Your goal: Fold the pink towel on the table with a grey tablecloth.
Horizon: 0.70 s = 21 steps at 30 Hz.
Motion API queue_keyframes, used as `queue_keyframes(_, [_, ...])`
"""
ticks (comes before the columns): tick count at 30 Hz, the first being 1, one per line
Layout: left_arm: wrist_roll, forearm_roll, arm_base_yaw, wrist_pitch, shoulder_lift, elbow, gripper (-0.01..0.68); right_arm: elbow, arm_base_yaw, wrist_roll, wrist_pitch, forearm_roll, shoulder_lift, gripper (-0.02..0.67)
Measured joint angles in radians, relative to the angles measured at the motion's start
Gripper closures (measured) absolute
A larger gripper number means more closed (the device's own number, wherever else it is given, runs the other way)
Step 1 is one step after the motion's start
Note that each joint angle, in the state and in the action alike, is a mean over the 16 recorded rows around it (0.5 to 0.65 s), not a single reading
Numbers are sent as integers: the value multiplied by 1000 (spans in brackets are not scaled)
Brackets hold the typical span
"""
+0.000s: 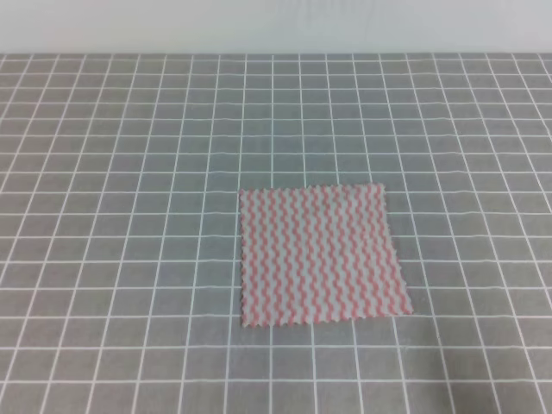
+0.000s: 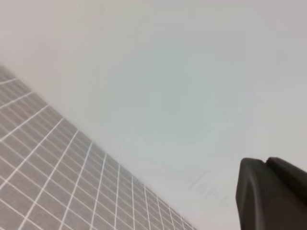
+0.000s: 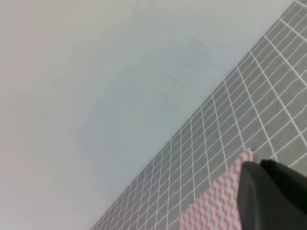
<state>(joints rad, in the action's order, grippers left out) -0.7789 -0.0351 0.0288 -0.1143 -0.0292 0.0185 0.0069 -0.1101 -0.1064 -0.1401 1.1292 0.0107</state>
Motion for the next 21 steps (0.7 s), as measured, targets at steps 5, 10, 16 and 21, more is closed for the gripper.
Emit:
queue_keyframes(5, [-26, 1, 0, -11, 5, -3, 673, -2, 0, -4, -33, -39, -4, 667])
queue_keyframes(10, [-79, 1, 1, 20, 11, -10, 673, -22, 0, -21, -65, -122, -41, 667])
queue_keyframes(16, [-72, 4, 25, 174, 67, -82, 673, -74, 0, -62, -123, -226, -165, 666])
queue_keyframes(21, [45, 6, 78, 325, 192, -202, 673, -157, 0, -133, -191, -285, -330, 667])
